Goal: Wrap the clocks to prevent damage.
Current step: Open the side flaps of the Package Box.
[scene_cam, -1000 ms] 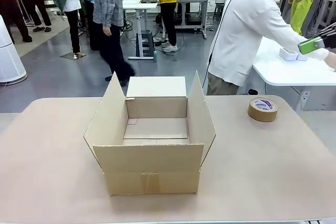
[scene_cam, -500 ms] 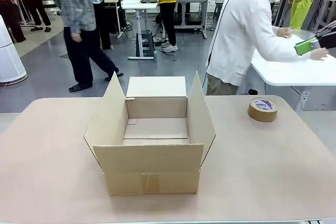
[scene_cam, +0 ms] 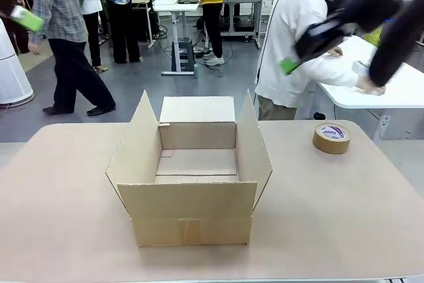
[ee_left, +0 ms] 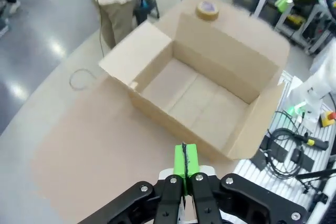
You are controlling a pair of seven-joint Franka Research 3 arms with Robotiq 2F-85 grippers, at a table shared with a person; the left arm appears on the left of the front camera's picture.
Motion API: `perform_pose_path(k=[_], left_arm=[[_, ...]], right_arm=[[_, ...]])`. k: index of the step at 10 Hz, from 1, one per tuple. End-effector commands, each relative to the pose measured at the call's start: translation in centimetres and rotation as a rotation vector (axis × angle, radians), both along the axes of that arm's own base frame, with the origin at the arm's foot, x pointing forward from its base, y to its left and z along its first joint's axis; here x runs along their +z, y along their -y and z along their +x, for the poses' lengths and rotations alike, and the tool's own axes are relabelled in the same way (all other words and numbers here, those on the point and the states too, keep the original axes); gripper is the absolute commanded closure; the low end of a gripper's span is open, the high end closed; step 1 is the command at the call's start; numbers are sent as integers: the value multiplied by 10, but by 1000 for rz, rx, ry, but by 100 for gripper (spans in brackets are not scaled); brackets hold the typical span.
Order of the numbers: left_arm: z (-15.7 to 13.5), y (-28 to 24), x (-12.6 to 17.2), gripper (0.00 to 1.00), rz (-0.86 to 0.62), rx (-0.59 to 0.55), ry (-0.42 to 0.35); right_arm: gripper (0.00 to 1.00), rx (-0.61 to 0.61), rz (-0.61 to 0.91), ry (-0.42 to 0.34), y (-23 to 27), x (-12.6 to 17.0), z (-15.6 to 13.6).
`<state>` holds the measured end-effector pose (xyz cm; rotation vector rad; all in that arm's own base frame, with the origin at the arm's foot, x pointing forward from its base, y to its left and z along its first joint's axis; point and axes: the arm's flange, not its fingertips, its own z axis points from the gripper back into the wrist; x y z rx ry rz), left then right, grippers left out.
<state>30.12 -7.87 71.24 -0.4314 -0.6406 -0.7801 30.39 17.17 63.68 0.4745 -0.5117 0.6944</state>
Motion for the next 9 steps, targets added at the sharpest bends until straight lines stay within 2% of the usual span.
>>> perform_pose_path(k=[1, 3, 5, 6, 7, 8, 9], left_arm=[[32, 36, 11, 100, 107, 60, -205], [54, 81, 5, 100, 170, 80, -313], [77, 124, -22, 100, 300, 181, -383], [86, 137, -29, 100, 343, 261, -372], [88, 146, -35, 100, 398, 321, -359], [76, 140, -27, 100, 414, 262, -222], [87, 137, -46, 100, 338, 243, -366]], right_arm=[[100, -105, -69, -232, -44, 19, 30], [100, -213, -202, -323, -84, 21, 49], [100, -327, -277, -359, -106, 11, 68], [100, -394, -314, -380, -110, 2, 79], [100, -401, -317, -391, -116, -7, 83], [100, -244, -290, -272, -112, -12, 74], [100, -374, -293, -363, -103, -9, 81]])
